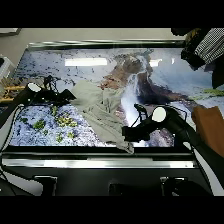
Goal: Fold the clothes and pants, and hang the long-sleeved shirts on hangers.
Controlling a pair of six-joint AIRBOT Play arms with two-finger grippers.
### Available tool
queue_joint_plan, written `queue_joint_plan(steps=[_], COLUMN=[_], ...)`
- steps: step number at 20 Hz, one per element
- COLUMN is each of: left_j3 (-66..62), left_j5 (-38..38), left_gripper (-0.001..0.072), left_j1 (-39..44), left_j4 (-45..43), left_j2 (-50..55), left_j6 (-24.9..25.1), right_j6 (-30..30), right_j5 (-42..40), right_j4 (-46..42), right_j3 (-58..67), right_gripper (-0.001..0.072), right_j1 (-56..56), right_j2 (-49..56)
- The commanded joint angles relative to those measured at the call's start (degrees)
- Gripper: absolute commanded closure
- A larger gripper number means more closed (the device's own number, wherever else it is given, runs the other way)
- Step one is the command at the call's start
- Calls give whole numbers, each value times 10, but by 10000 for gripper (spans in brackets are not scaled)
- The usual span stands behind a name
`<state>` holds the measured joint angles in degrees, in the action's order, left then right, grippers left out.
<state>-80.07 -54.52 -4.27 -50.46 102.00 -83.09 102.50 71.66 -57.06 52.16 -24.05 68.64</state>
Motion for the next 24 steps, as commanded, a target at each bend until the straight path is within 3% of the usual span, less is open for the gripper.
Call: queue_joint_plan(steps=[1,6,12,13,16,20,24], left_j3=[-24,-32,-32,-32,-33,-85,-171], left_j5=[-61,-140,-45,-30,-9,-38,-57], left_gripper=[156,157,188,256,694,691,692], left_j1=[-4,-2,23,28,37,25,2], left_j4=[-17,-60,-18,-14,-7,5,-29], left_j2=[17,24,49,51,50,23,-87], left_j6=[-29,-96,-100,-100,-96,-53,-52], right_j6=[17,19,19,19,18,15,7], right_j5=[2,-10,-14,-13,-15,-54,-95], right_j4=[-9,-9,-8,-7,-8,-94,-217], right_j3=[0,0,0,0,0,24,102], right_gripper=[678,678,678,678,678,679,679], right_j1=[-1,-1,-1,-1,-1,-1,-1], right_j2=[-5,-5,-5,-5,-7,-43,-119])
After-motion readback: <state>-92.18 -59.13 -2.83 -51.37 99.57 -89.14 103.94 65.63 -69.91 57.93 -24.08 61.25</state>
